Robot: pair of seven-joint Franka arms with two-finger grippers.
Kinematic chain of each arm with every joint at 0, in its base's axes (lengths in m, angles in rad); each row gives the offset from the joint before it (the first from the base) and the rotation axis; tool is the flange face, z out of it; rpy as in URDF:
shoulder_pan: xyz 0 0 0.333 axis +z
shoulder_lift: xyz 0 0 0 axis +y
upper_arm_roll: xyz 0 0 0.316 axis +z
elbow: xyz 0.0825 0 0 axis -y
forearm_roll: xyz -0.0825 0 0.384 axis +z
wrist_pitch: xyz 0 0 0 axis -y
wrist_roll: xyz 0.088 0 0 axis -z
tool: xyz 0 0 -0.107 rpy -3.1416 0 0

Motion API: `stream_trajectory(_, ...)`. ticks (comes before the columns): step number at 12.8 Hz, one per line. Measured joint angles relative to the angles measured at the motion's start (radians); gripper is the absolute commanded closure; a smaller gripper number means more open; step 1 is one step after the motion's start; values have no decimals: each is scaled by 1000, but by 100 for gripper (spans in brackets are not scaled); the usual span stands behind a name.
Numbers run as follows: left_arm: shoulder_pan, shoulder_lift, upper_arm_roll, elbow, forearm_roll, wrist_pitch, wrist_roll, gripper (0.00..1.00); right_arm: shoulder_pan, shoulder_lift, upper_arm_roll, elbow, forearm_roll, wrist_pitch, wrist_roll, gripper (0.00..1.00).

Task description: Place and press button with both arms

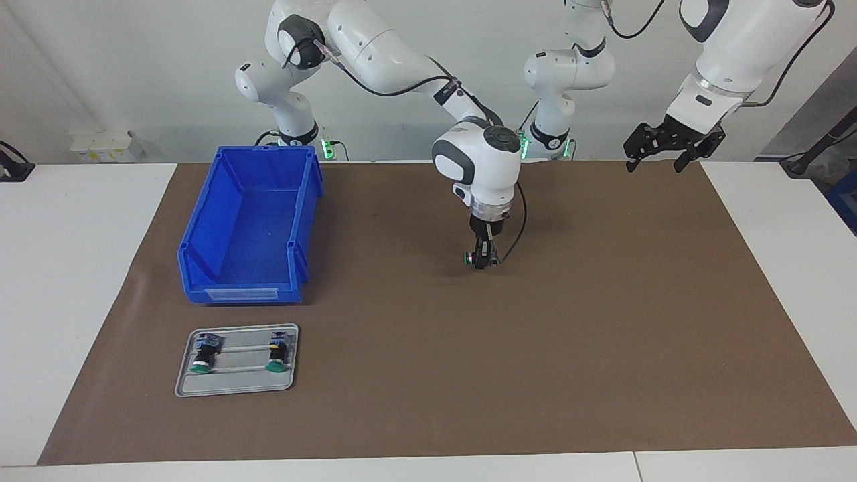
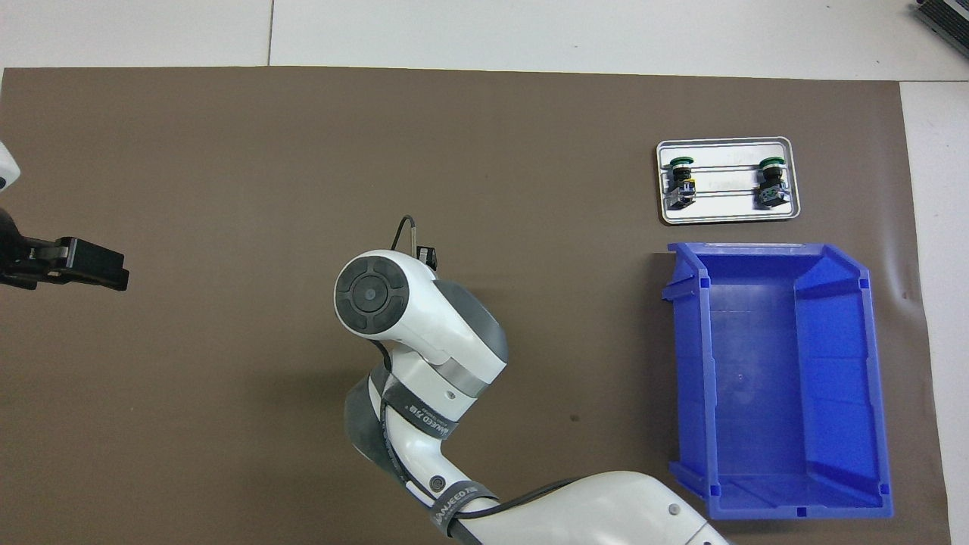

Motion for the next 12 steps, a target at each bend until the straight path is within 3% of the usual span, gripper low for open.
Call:
stream_trajectory(6,0,0,0,0,0,0,0,0,28,2,0,-60,-2,57,0,100)
stream_trajectory(7,0,0,0,0,0,0,0,0,28,2,0,-70,-8,69,0,53)
stream_trajectory(8,0,0,0,0,0,0,0,0,28,2,0,-77,-16,86,0,22)
stream_trajectory(9,0,0,0,0,0,0,0,0,29,2,0,-81,-22,97,0,6)
stream_trajectory(10,0,0,0,0,0,0,-1,0,29,2,0,-85,-33,101,0,1)
stream_trajectory(12,-2,0,-6,0,-1,0,-1,0,39,-2,0,-87,-109,91,-4,0)
